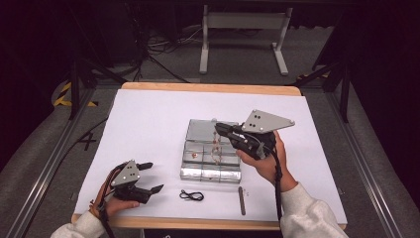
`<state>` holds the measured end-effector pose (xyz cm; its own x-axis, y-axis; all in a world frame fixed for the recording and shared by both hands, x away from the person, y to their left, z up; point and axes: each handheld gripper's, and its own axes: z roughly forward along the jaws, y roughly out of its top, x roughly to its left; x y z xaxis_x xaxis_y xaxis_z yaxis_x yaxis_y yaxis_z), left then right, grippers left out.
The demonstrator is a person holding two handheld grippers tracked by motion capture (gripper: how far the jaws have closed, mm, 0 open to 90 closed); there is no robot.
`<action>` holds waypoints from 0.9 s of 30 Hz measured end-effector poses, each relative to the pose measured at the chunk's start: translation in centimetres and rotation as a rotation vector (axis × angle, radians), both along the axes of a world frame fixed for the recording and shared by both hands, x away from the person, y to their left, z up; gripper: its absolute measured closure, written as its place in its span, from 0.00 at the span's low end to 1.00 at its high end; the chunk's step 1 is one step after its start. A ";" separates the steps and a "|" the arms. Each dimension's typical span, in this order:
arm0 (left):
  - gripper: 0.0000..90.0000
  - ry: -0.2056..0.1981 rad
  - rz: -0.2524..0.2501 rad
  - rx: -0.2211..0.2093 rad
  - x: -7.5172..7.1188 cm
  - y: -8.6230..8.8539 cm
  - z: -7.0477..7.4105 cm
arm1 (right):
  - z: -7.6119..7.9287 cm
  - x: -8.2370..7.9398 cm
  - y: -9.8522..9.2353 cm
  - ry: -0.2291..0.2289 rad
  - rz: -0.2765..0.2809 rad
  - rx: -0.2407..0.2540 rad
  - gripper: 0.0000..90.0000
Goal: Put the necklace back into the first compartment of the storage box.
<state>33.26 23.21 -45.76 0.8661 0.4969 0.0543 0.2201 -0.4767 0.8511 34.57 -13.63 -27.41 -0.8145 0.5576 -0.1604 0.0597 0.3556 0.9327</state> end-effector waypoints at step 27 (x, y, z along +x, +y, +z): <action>0.20 -0.001 -0.004 0.003 0.0 0.0 0.0 | -3.9 3.8 0.8 0.074 -0.035 -0.044 0.97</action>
<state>33.23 23.17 -45.77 0.8681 0.4931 0.0562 0.2174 -0.4797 0.8500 38.36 -12.85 -31.26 -0.8051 0.5797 -0.1255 0.1411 0.3927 0.9088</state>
